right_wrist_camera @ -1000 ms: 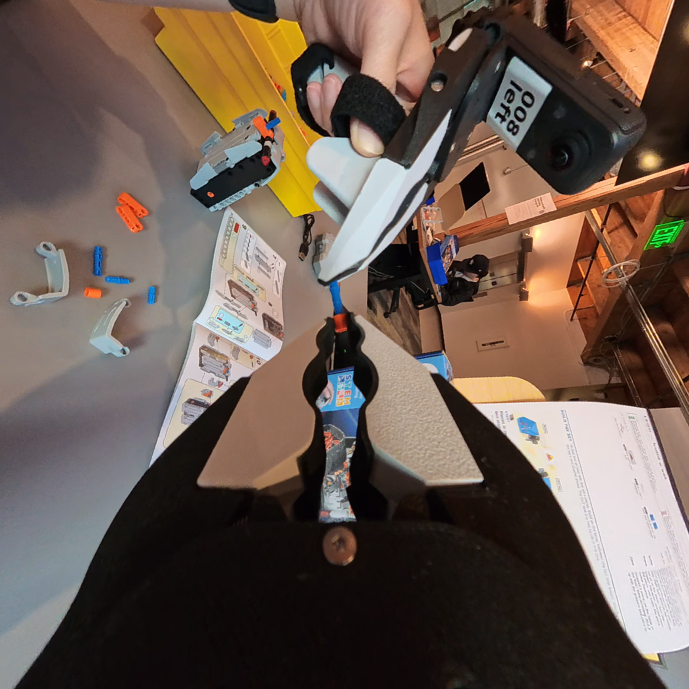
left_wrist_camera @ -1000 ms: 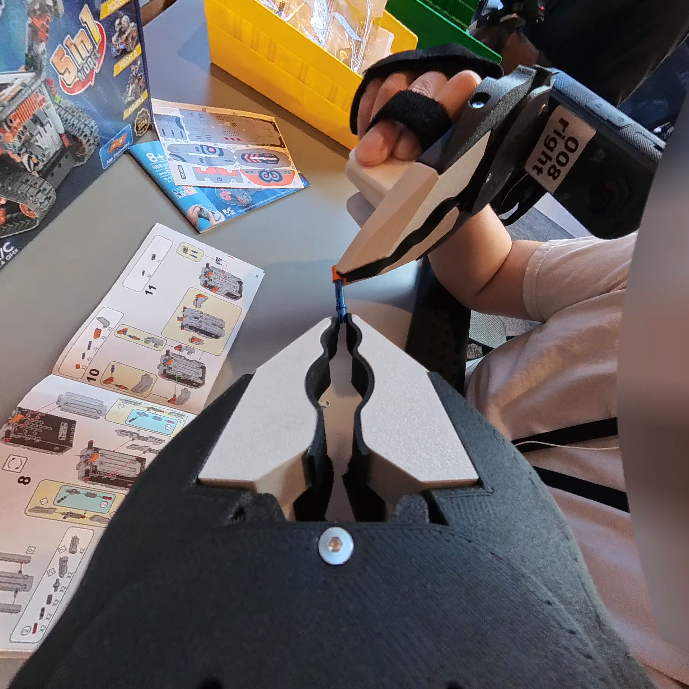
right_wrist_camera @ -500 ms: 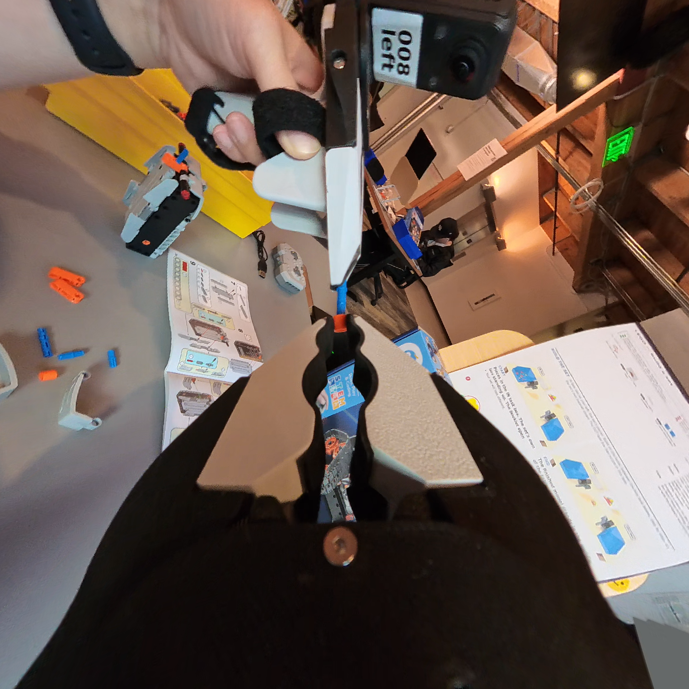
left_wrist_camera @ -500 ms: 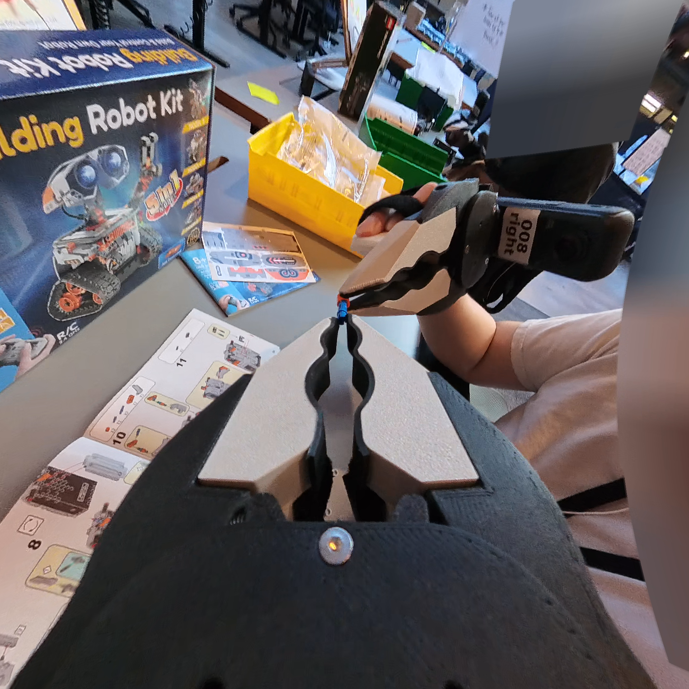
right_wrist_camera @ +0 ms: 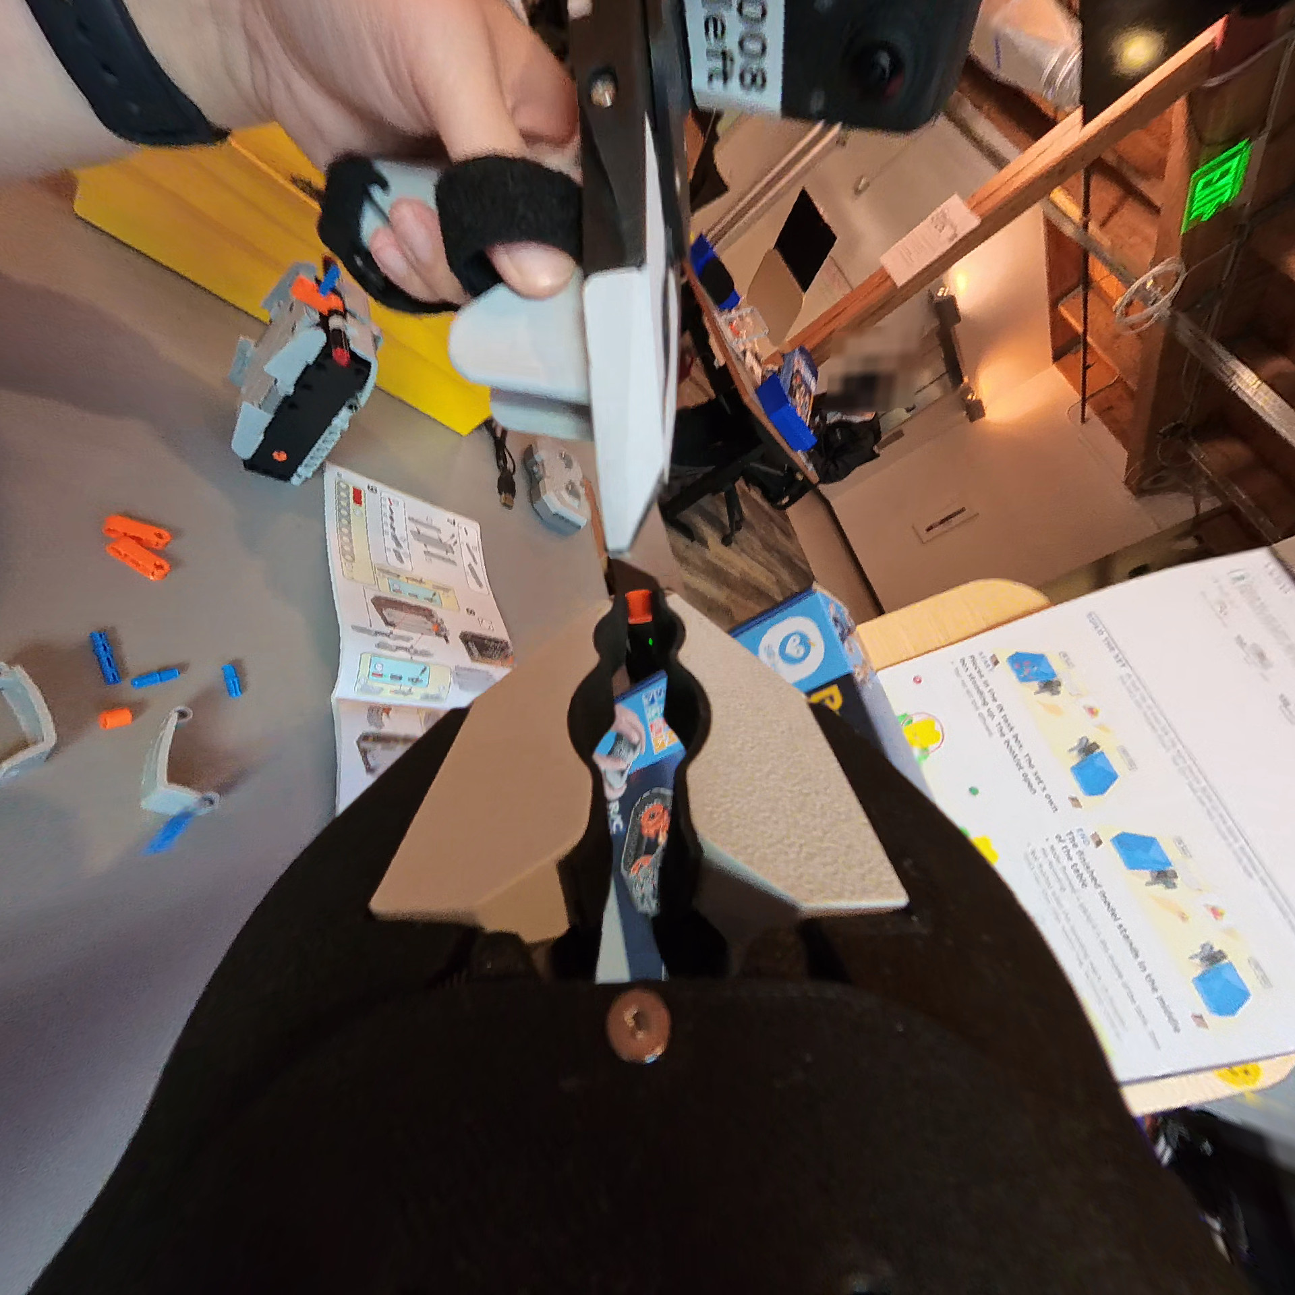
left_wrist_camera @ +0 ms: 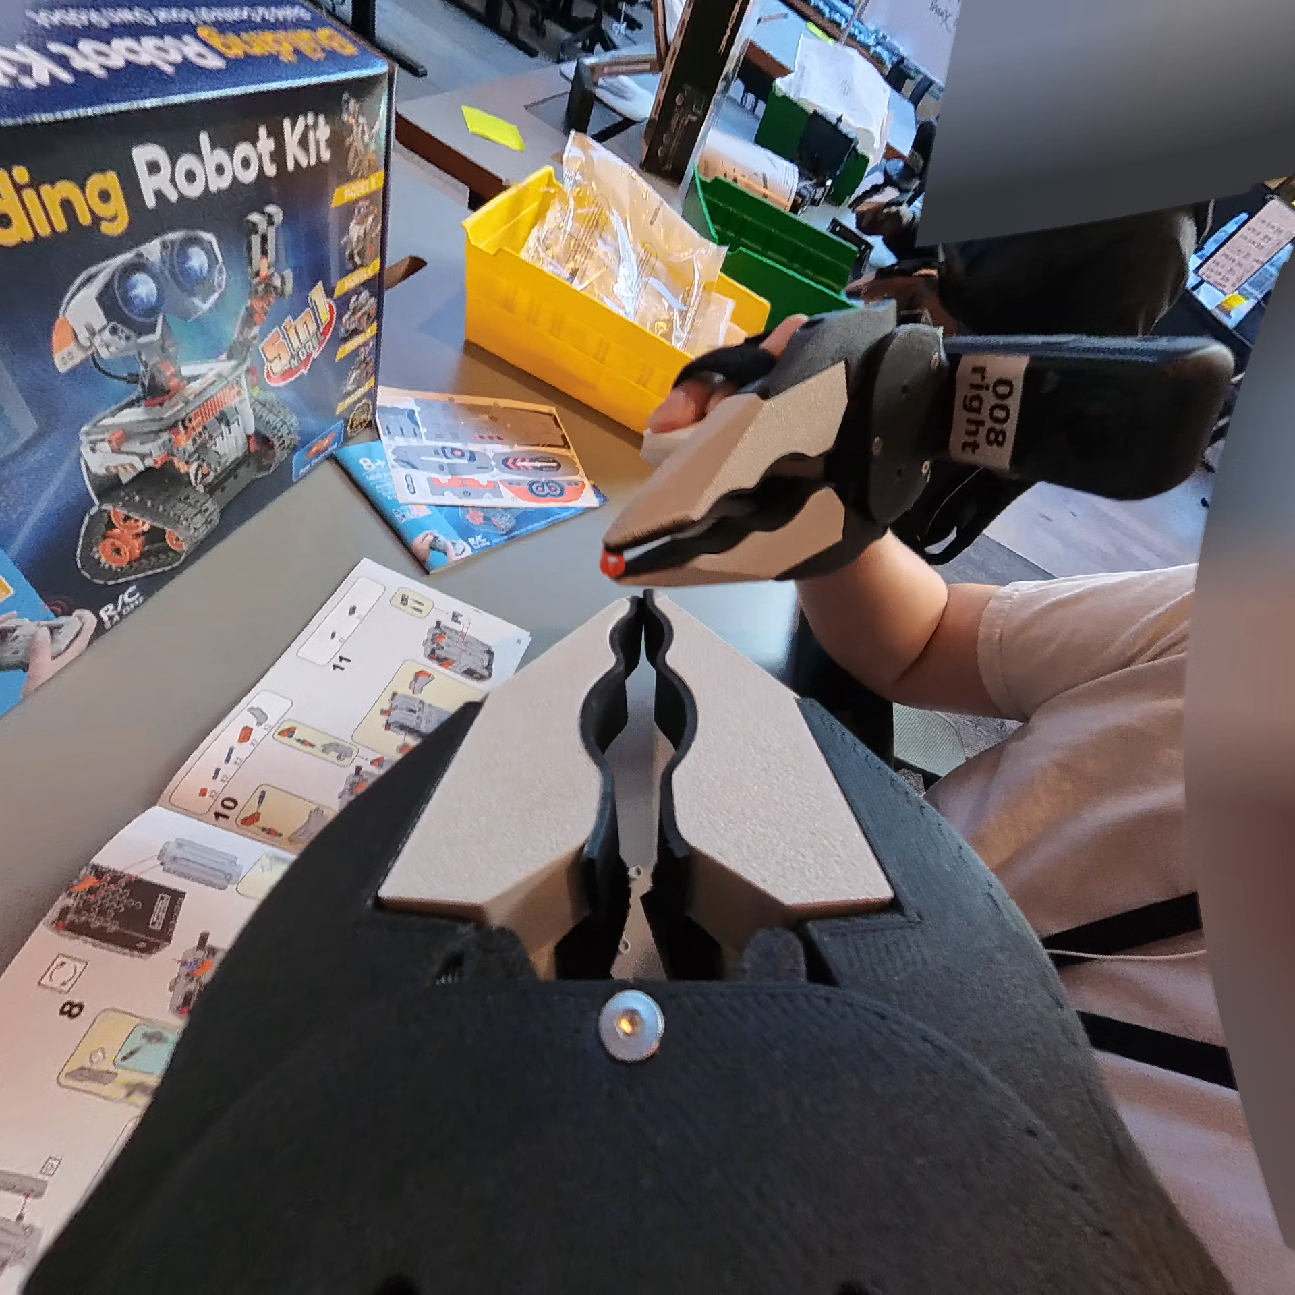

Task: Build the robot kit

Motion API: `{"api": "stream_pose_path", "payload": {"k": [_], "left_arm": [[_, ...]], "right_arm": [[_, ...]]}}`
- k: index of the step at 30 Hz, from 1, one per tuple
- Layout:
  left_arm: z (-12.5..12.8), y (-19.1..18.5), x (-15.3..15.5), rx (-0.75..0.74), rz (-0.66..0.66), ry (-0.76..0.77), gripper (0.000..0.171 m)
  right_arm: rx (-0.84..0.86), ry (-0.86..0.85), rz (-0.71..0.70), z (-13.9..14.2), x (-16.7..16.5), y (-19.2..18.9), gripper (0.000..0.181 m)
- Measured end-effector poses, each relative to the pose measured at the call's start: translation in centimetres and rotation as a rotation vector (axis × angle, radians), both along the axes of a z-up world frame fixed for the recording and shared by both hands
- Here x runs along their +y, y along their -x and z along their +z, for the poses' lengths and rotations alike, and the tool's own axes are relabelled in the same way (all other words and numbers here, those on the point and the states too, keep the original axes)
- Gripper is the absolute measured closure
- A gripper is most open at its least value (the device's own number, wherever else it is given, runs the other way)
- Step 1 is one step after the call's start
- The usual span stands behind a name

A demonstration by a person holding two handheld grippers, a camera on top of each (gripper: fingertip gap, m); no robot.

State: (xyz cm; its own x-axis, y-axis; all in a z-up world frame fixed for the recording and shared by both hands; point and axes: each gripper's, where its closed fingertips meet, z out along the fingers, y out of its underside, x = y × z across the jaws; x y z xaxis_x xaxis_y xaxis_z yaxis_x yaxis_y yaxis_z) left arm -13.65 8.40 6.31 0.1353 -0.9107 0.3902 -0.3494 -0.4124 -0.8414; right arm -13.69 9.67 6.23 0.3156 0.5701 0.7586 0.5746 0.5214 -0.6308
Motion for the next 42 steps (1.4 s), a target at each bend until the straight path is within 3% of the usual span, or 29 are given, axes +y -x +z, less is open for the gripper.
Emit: {"api": "stream_pose_path", "payload": {"k": [4, 9, 13, 16, 18, 20, 23, 26, 30, 33, 36, 38, 42], "left_arm": [[-0.5, 0.9, 1.1, 0.027, 0.064, 0.013, 0.171], [-0.6, 1.4, 1.5, 0.042, 0.100, -0.004, 0.171], [-1.0, 1.6, 1.4, 0.071, 0.097, 0.004, 0.171], [-0.8, 1.9, 1.0, 0.075, 0.086, 0.007, 0.171], [-0.5, 2.2, 1.0, 0.065, 0.092, 0.002, 0.171], [-0.2, 2.5, 0.9, 0.051, 0.094, 0.005, 0.171], [0.2, 2.7, 0.7, 0.042, 0.090, 0.002, 0.171], [0.6, 2.7, 0.4, 0.032, 0.083, -0.004, 0.171], [1.0, 2.7, -0.4, 0.027, 0.063, -0.023, 0.171], [1.4, 2.8, -0.6, 0.013, 0.060, -0.034, 0.171], [1.7, 3.1, -0.5, -0.002, 0.064, -0.033, 0.171], [1.8, 3.1, -0.4, -0.007, 0.069, -0.027, 0.171], [1.7, 3.1, -0.4, -0.001, 0.071, -0.031, 0.171]], "right_arm": [[-0.082, 0.151, -0.102, -3.0, 2.3, -2.7, 0.175], [-0.219, 0.636, -0.119, -12.8, 3.1, -5.9, 0.175], [-0.292, 0.772, -0.214, -18.0, 4.1, -7.2, 0.175], [-0.367, 0.794, -0.240, -18.1, 3.1, -8.1, 0.175], [-0.320, 0.827, -0.247, -16.8, 2.4, -8.8, 0.175], [-0.268, 0.966, -0.212, -16.4, 0.3, -9.2, 0.176], [-0.239, 1.057, -0.169, -17.5, -2.3, -9.3, 0.176], [-0.230, 1.087, -0.217, -19.8, -3.3, -10.3, 0.176], [-0.017, 1.034, -0.347, -19.1, -0.4, -13.1, 0.176], [0.093, 0.879, -0.591, -17.0, 2.8, -18.6, 0.176], [0.094, 0.866, -0.683, -17.0, 4.0, -20.9, 0.176], [0.053, 0.901, -0.686, -18.0, 4.5, -20.5, 0.176], [-0.065, 0.815, -0.738, -18.6, 7.4, -20.3, 0.176]]}}
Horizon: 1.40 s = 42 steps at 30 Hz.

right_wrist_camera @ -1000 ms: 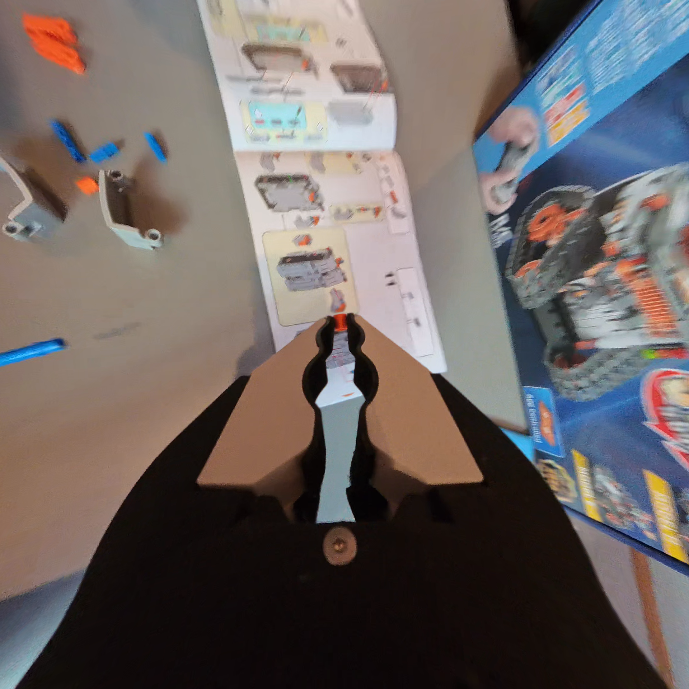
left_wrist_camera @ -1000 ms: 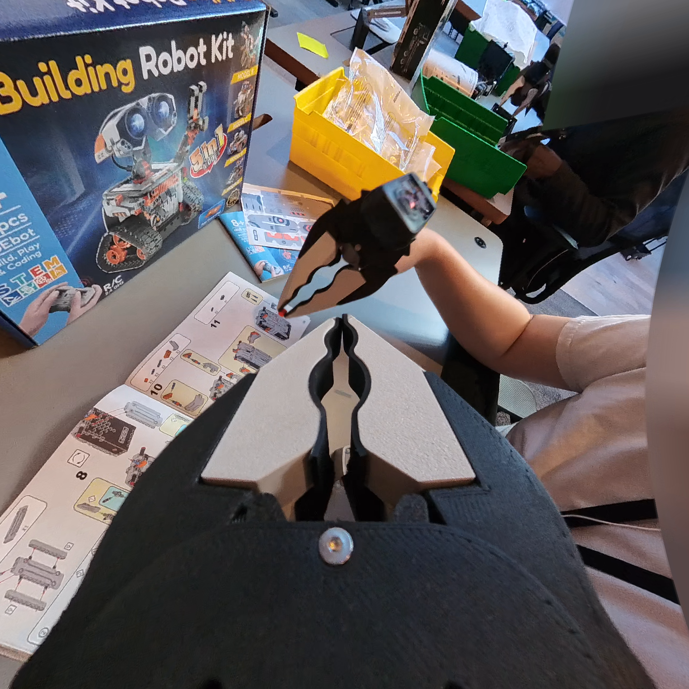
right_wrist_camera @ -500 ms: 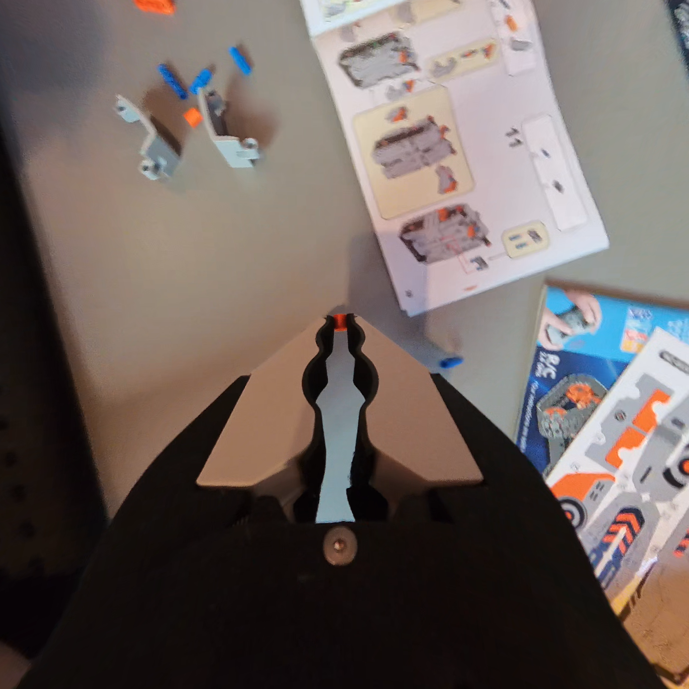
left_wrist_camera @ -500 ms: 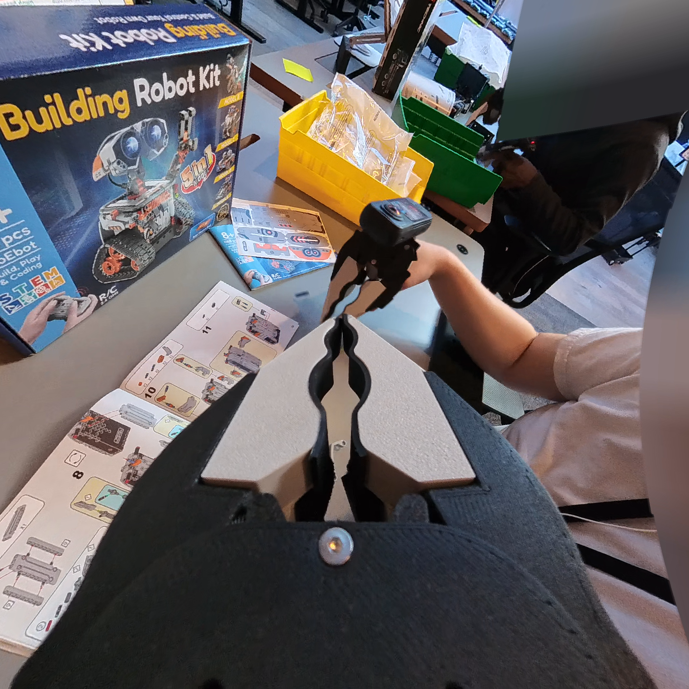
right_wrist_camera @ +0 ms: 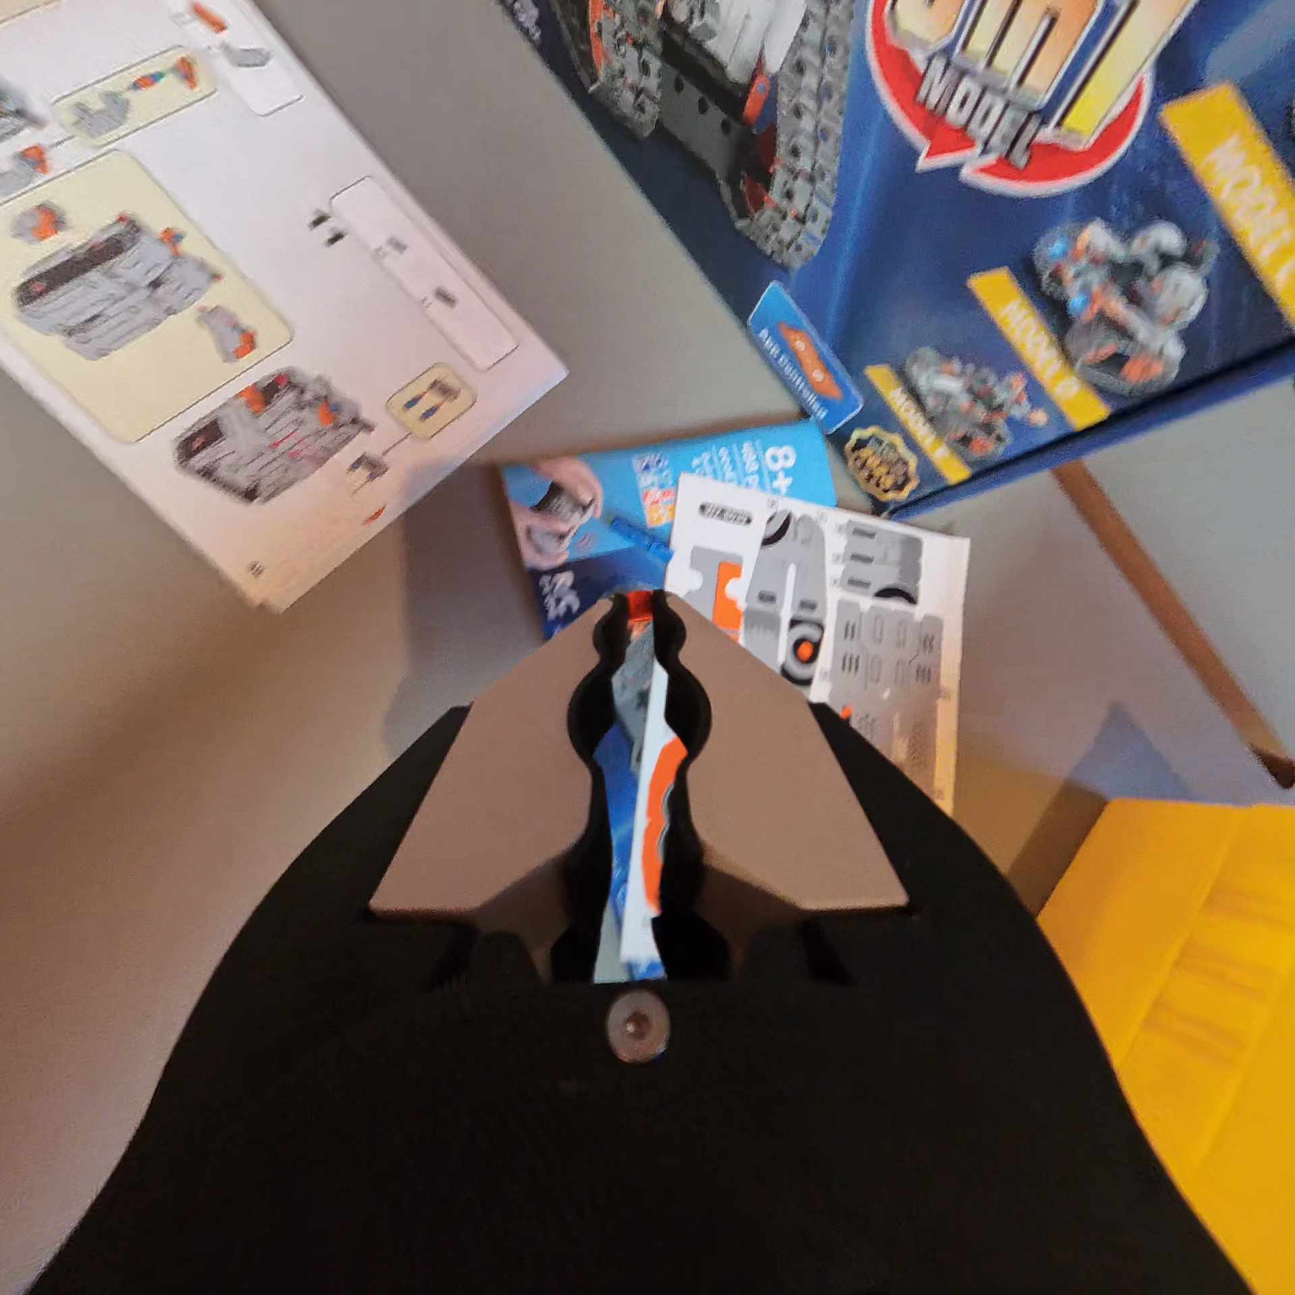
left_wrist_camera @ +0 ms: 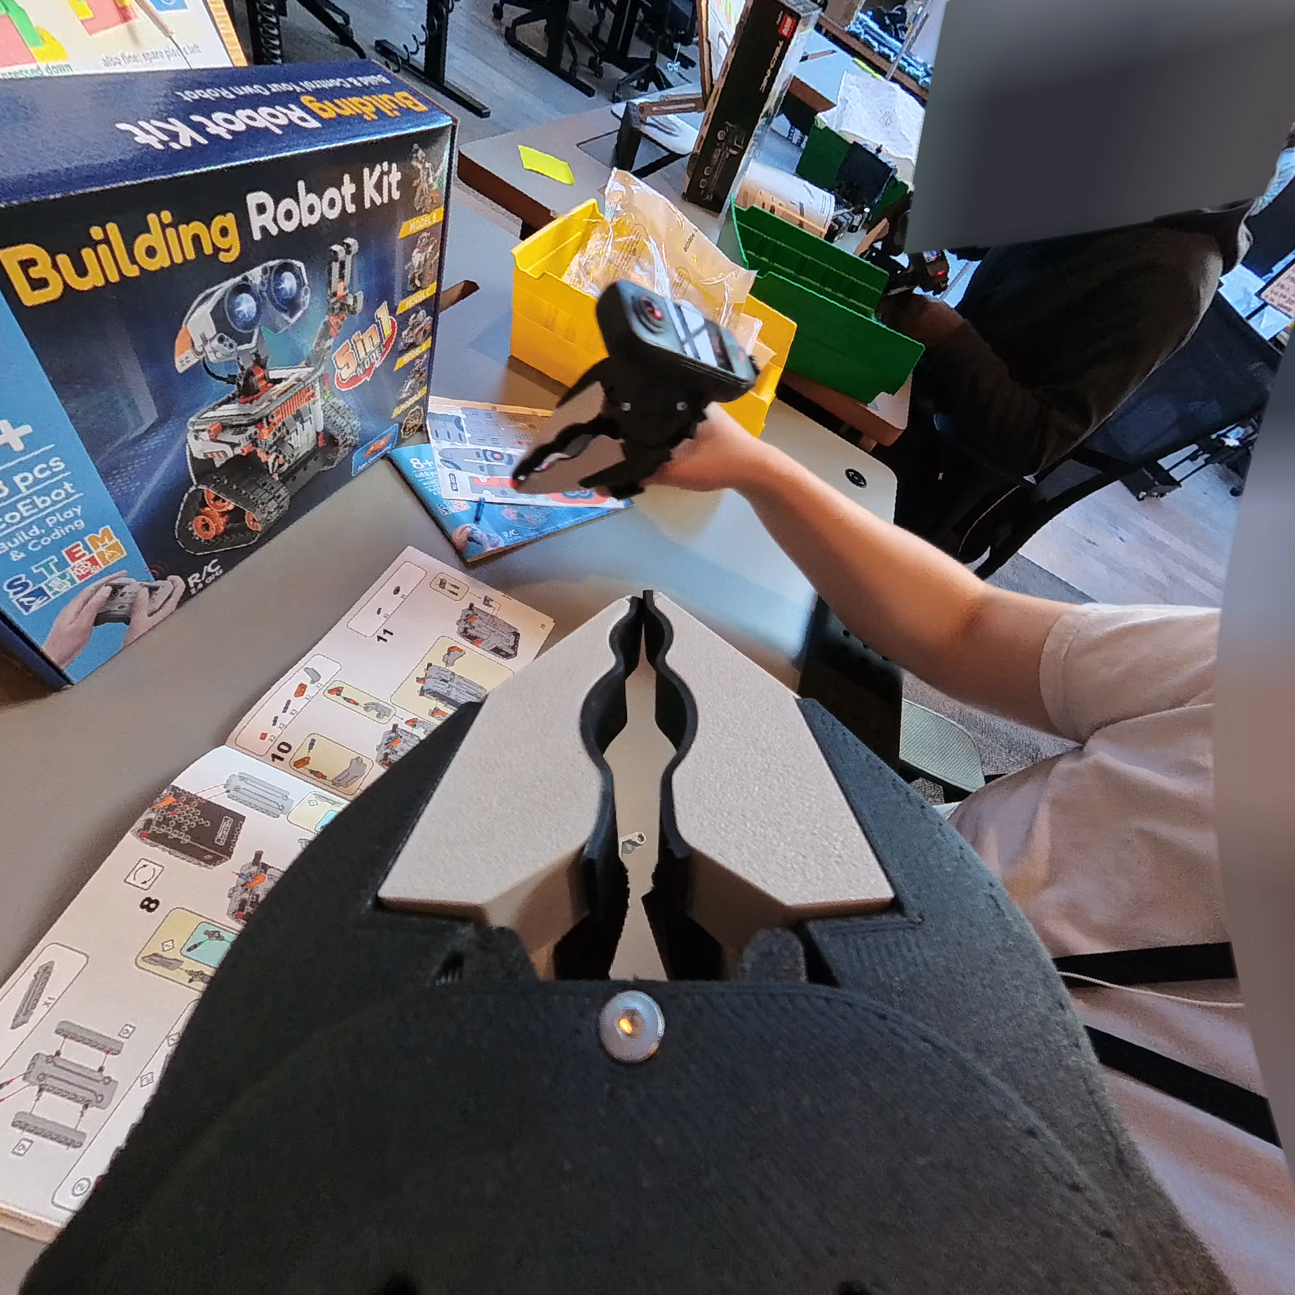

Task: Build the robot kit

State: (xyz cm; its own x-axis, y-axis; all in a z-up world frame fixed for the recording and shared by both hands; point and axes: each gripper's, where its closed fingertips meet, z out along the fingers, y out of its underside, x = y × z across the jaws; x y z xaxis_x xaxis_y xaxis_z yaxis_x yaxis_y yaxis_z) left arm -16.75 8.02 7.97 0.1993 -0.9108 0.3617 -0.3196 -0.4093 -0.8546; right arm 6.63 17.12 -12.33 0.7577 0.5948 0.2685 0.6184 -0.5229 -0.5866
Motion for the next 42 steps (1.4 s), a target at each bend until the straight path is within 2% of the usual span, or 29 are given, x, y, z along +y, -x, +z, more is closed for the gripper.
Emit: {"api": "stream_pose_path", "payload": {"k": [3, 7, 17, 20, 22, 25, 27, 29, 33, 36, 38, 40, 42], "left_arm": [[-0.1, -0.1, -0.1, 0.005, -0.003, -0.002, 0.171], [-0.2, -0.1, -0.1, 0.012, -0.007, 0.000, 0.171], [-0.2, -0.2, -0.3, 0.011, -0.018, 0.009, 0.171], [-0.1, -0.3, -0.5, 0.013, -0.020, 0.000, 0.171], [-0.1, -0.3, -0.6, 0.014, -0.021, -0.002, 0.171], [-0.1, -0.5, -0.7, 0.017, -0.029, -0.005, 0.171], [-0.2, -0.6, -0.8, 0.022, -0.031, -0.002, 0.171], [-0.4, -0.7, -0.8, 0.028, -0.034, 0.004, 0.171], [-0.6, -1.0, -1.3, 0.047, -0.047, -0.005, 0.171], [-0.6, -1.0, -1.6, 0.054, -0.053, -0.013, 0.171], [-0.6, -0.9, -1.6, 0.056, -0.052, -0.014, 0.171], [-0.5, -0.8, -1.5, 0.050, -0.048, -0.012, 0.171], [-0.5, -0.7, -1.4, 0.047, -0.047, -0.007, 0.171]], "right_arm": [[0.012, 0.015, -0.008, -0.5, 2.9, 0.8, 0.175], [-0.057, 0.091, -0.019, -2.1, 3.4, 0.0, 0.175], [0.003, 0.215, 0.076, -3.9, -4.3, 1.1, 0.175], [0.044, 0.143, 0.058, -3.0, -5.9, 1.4, 0.175], [0.129, 0.104, 0.018, -2.0, -7.1, 1.7, 0.176], [0.297, 0.099, 0.094, -0.9, -10.5, 5.3, 0.176], [0.252, 0.094, 0.142, -1.5, -12.3, 7.0, 0.175], [0.146, 0.034, 0.129, -2.1, -12.2, 7.1, 0.176], [0.250, 0.039, 0.169, -1.9, -12.0, 10.2, 0.176], [0.115, 0.072, 0.173, -3.7, -11.7, 9.9, 0.175], [0.141, 0.079, 0.180, -3.7, -11.9, 10.4, 0.176], [0.156, 0.056, 0.177, -3.1, -11.9, 10.2, 0.175], [0.166, -0.020, 0.147, -0.5, -11.6, 8.7, 0.176]]}}
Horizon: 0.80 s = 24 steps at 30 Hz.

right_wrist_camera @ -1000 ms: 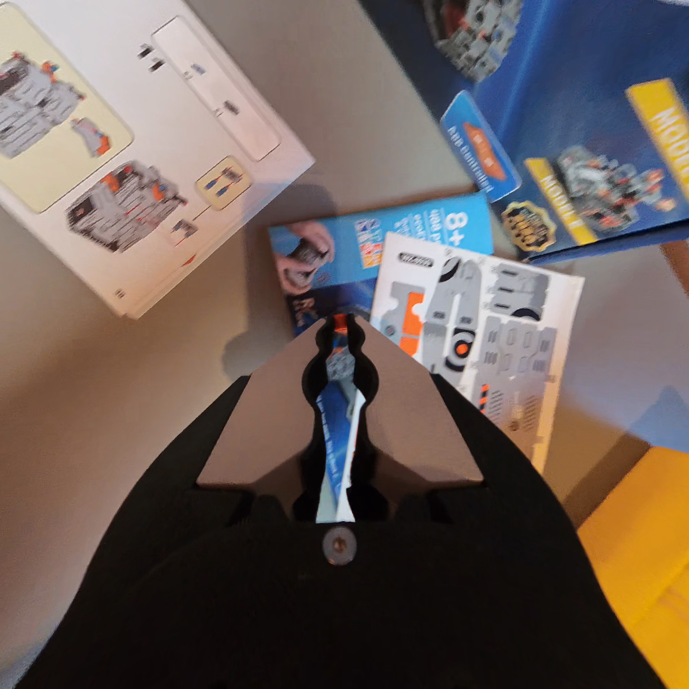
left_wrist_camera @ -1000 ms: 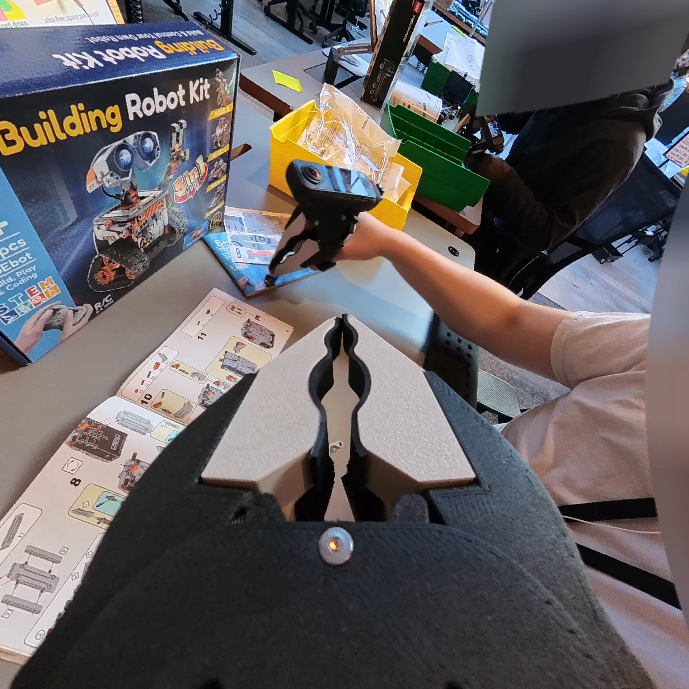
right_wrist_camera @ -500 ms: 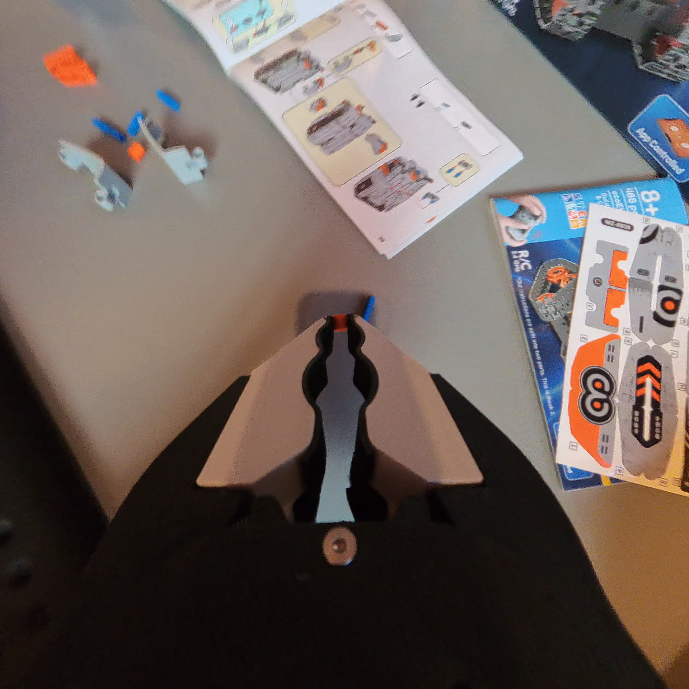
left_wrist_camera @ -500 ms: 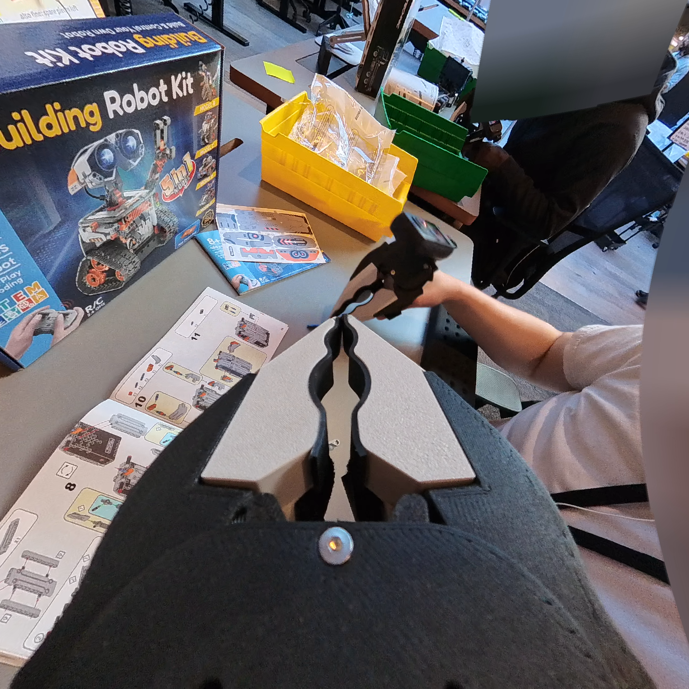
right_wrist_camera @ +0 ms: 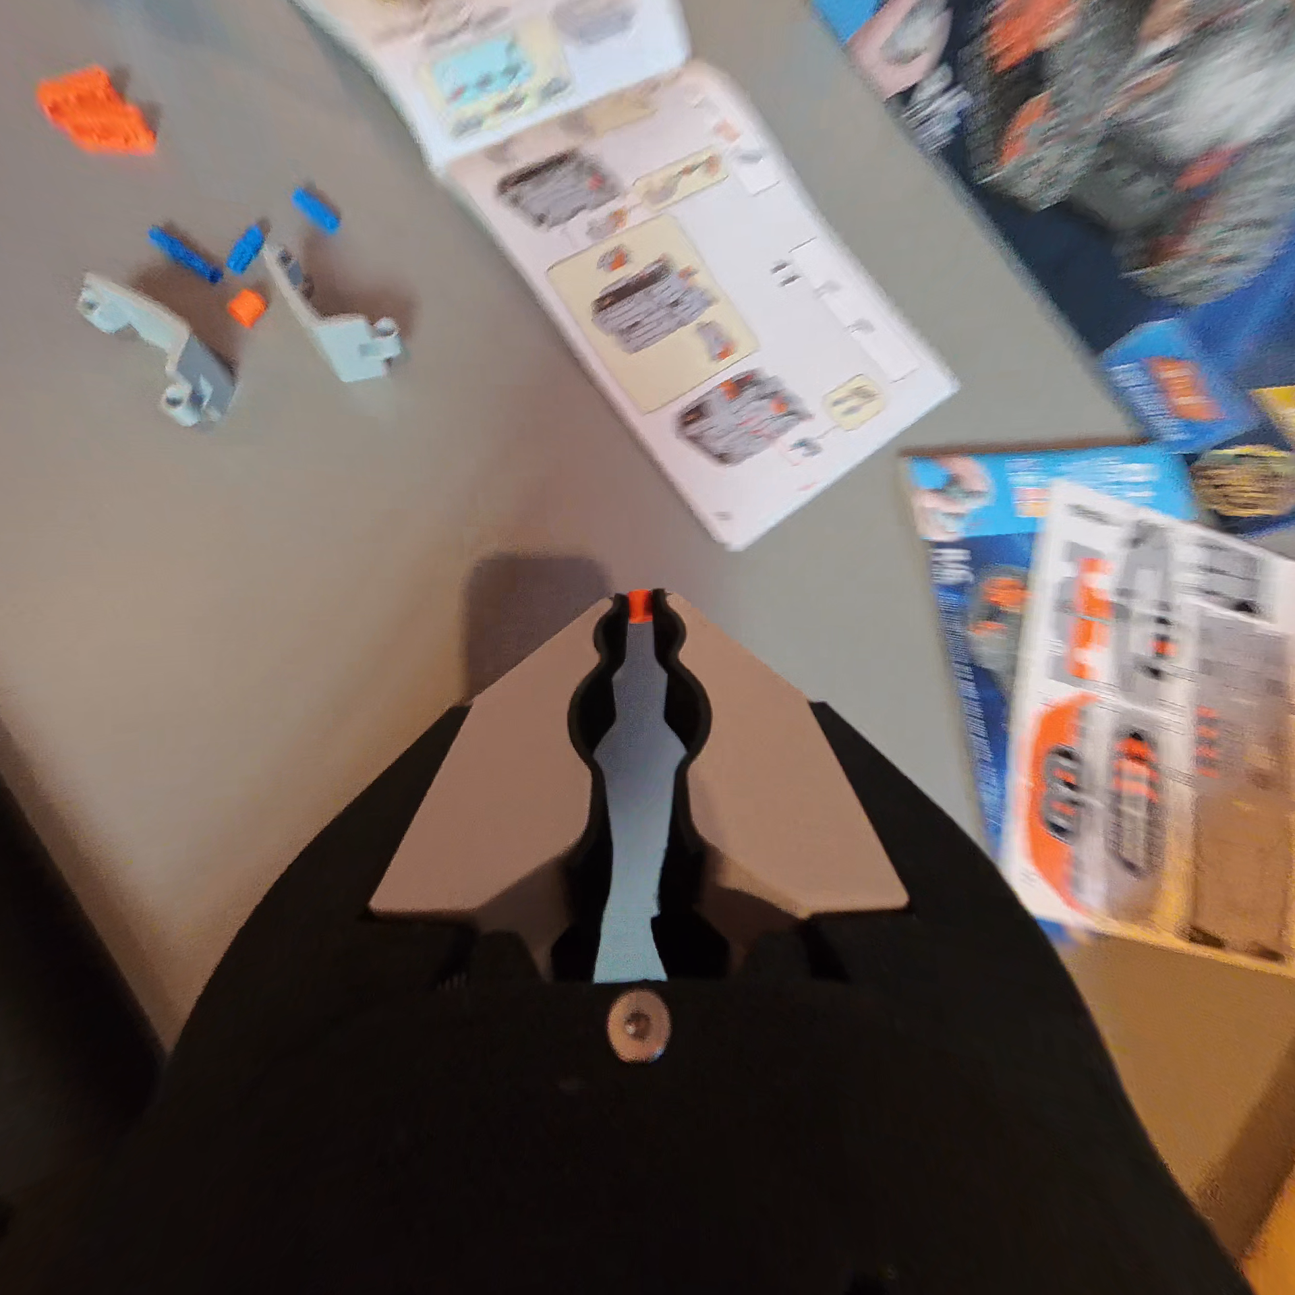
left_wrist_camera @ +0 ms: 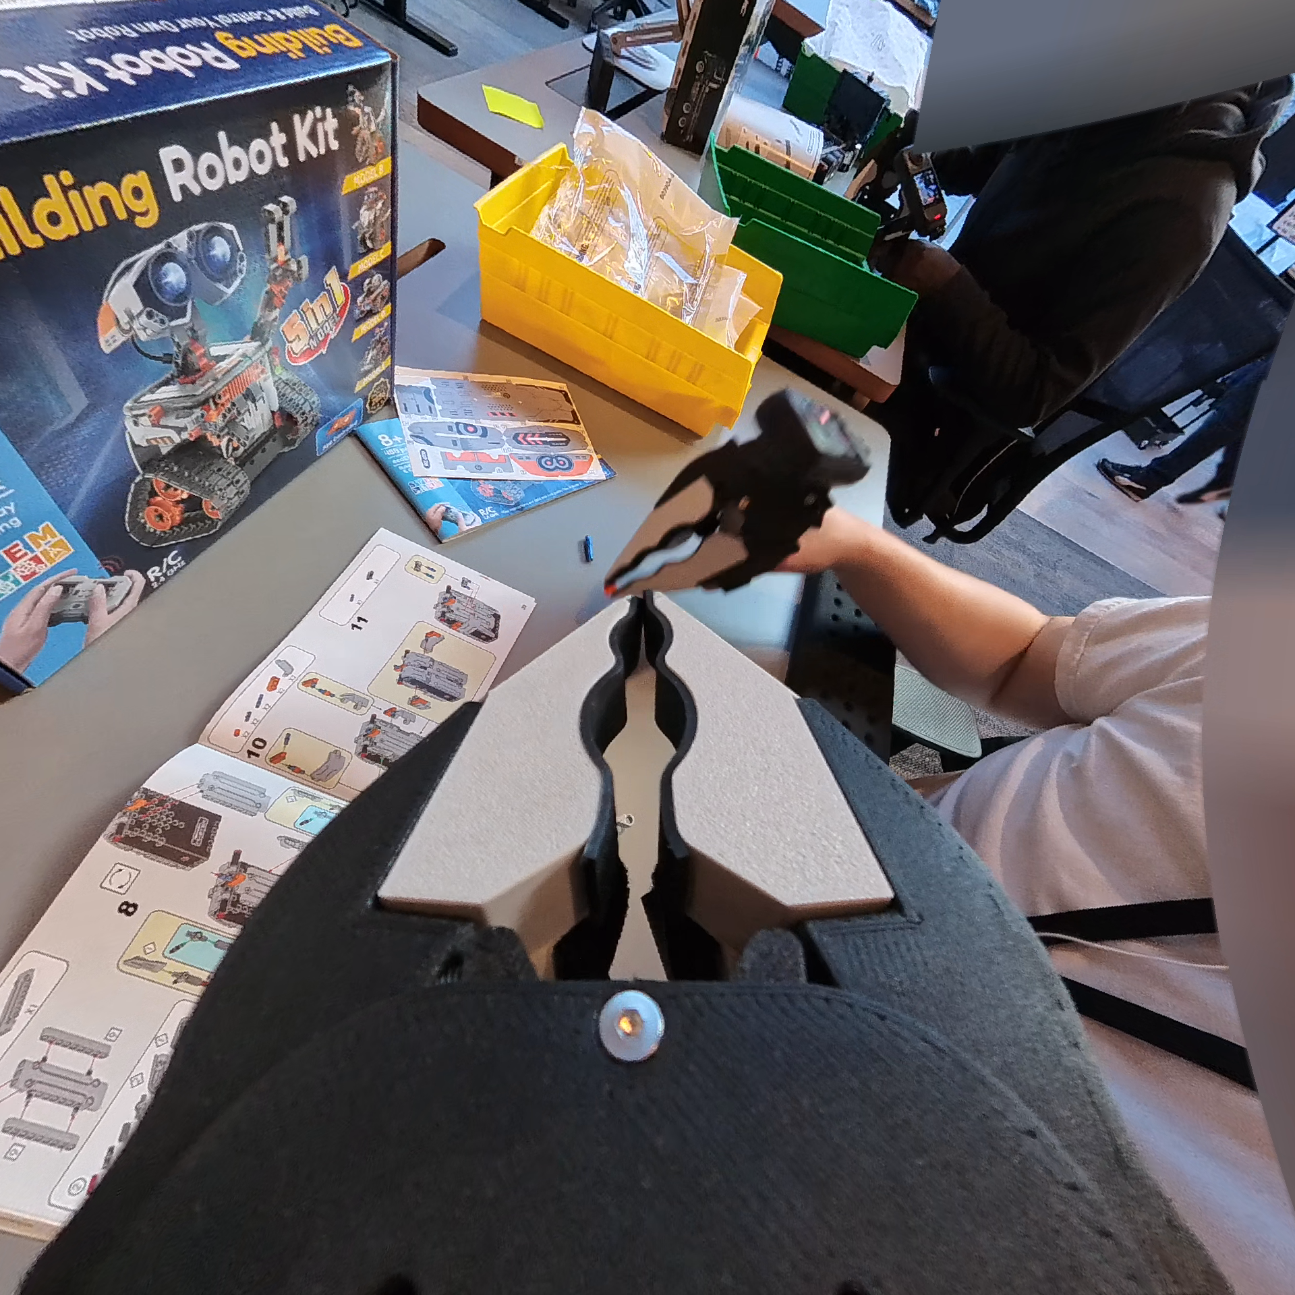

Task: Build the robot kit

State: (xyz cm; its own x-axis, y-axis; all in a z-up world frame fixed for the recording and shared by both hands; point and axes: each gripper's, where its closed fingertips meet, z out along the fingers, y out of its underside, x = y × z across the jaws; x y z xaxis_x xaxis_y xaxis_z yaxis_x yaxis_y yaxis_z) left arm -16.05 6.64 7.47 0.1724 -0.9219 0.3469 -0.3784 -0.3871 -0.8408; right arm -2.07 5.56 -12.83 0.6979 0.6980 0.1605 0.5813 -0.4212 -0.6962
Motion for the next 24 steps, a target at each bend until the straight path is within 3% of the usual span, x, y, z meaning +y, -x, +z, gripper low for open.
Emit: {"api": "stream_pose_path", "payload": {"k": [3, 6, 9, 14, 24], "left_arm": [[0.1, 0.1, 0.2, -0.008, 0.003, 0.003, 0.171], [0.2, 0.2, 0.1, -0.012, 0.001, 0.003, 0.171], [0.2, 0.2, 0.1, -0.011, 0.006, -0.002, 0.171], [-0.3, -0.1, 0.1, 0.008, 0.001, 0.006, 0.171], [-1.0, -0.7, -0.2, 0.043, -0.020, 0.014, 0.171]], "right_arm": [[0.033, -0.050, -0.107, 3.0, 1.0, -5.4, 0.176], [-0.019, 0.066, -0.239, 0.4, 1.5, -11.8, 0.175], [0.140, 0.111, -0.228, -0.7, 1.5, -10.8, 0.176], [0.039, 0.111, -0.203, -3.0, 1.9, -9.7, 0.175], [0.060, 0.152, -0.137, -3.3, 0.9, -9.1, 0.173]]}}
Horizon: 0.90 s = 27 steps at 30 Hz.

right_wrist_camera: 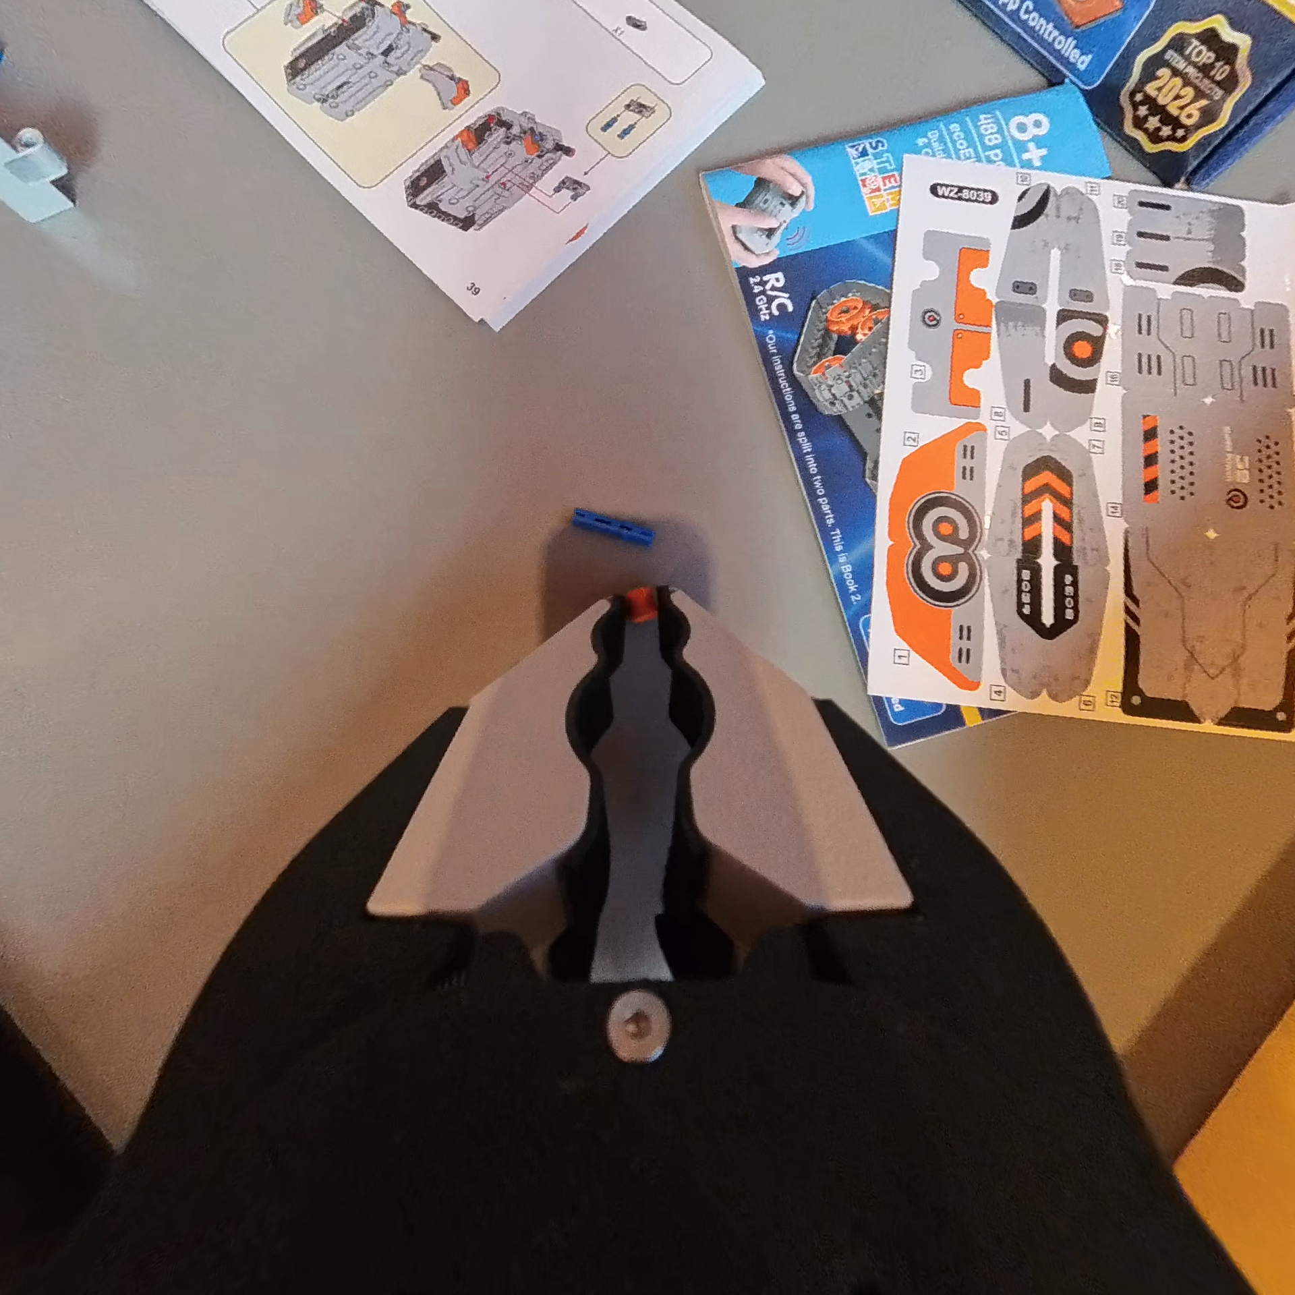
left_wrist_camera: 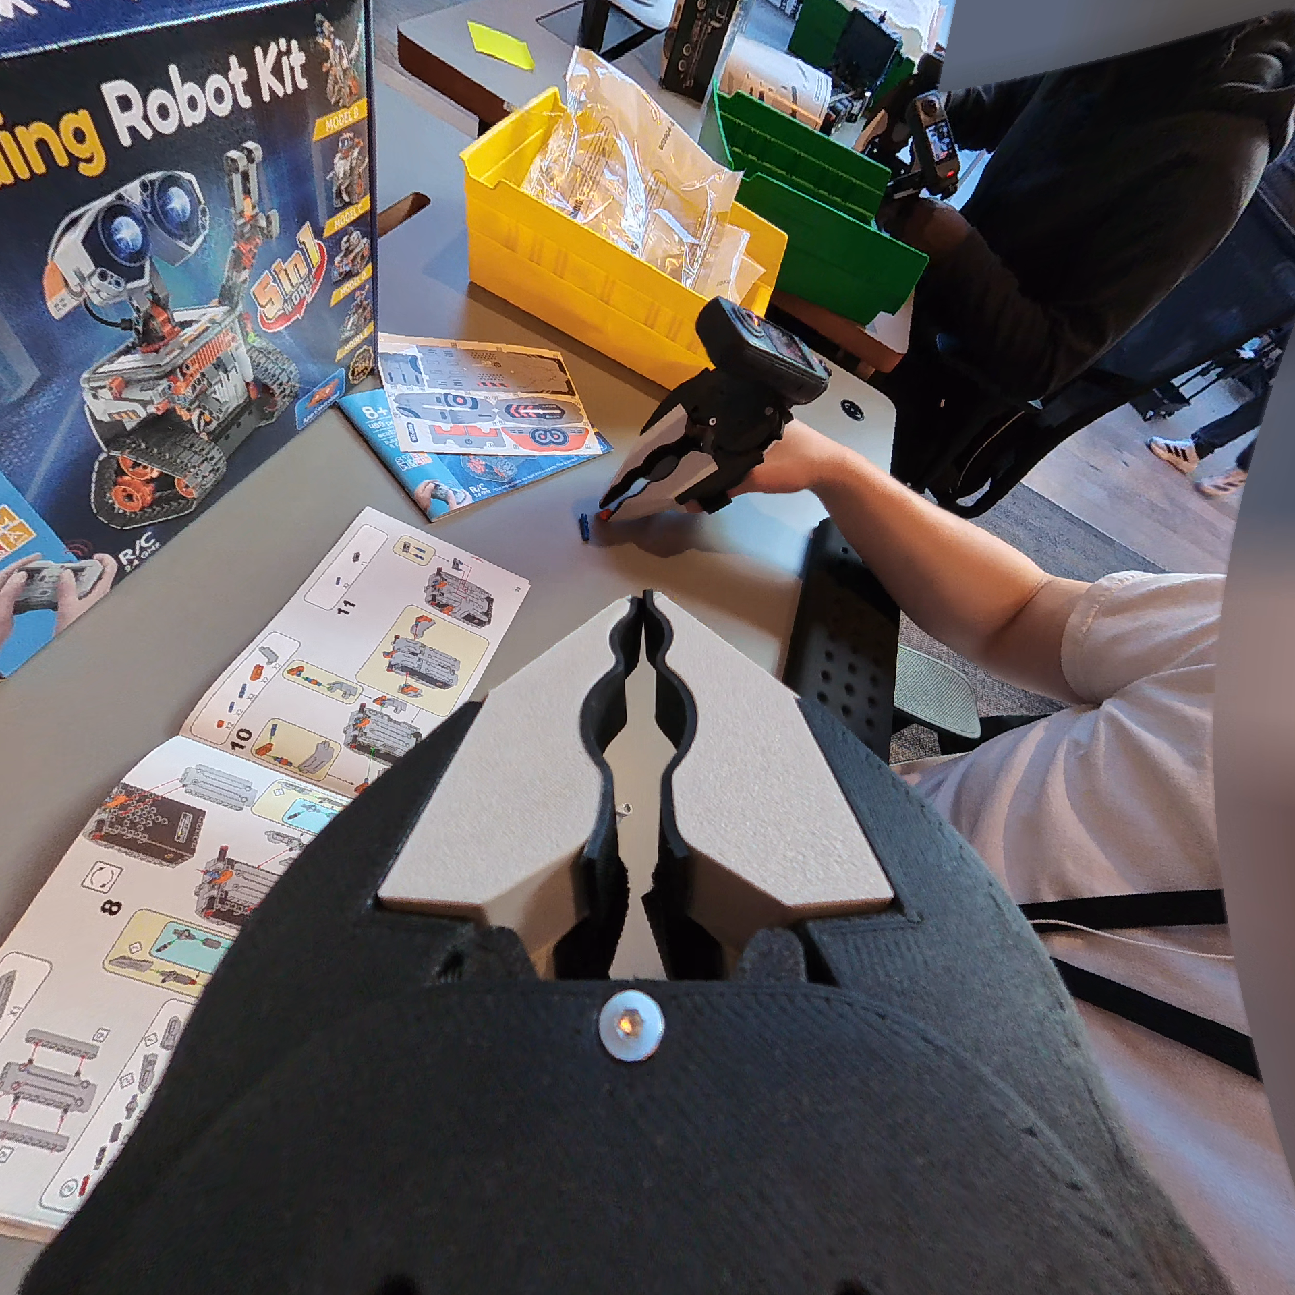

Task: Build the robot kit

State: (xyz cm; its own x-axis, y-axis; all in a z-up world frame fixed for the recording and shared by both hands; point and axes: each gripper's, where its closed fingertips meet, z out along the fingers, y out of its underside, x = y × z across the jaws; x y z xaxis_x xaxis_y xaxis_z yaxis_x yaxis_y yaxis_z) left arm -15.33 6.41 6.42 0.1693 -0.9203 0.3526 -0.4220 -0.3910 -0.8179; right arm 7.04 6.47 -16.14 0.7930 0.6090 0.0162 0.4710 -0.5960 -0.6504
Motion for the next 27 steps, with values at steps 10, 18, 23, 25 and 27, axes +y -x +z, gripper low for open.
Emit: {"api": "stream_pose_path", "payload": {"k": [10, 18, 23, 25, 27], "left_arm": [[-0.2, -0.1, 0.0, 0.008, 0.002, 0.002, 0.171], [-0.9, -0.5, 0.1, 0.038, -0.002, 0.004, 0.171], [-1.4, -0.8, 0.2, 0.056, -0.001, 0.011, 0.171], [-1.7, -1.0, 0.3, 0.066, -0.002, 0.014, 0.171], [-1.9, -1.3, 0.2, 0.066, -0.011, 0.020, 0.171]], "right_arm": [[0.044, -0.005, 0.140, 2.7, 1.4, -0.5, 0.168], [-0.054, -0.047, 0.554, 2.0, 1.2, 2.1, 0.175], [-0.081, 0.061, 0.653, 0.6, 1.0, 2.3, 0.174], [-0.090, 0.078, 0.666, 0.3, 1.1, 2.3, 0.177], [-0.095, 0.090, 0.666, 0.3, 1.2, 2.3, 0.178]]}}
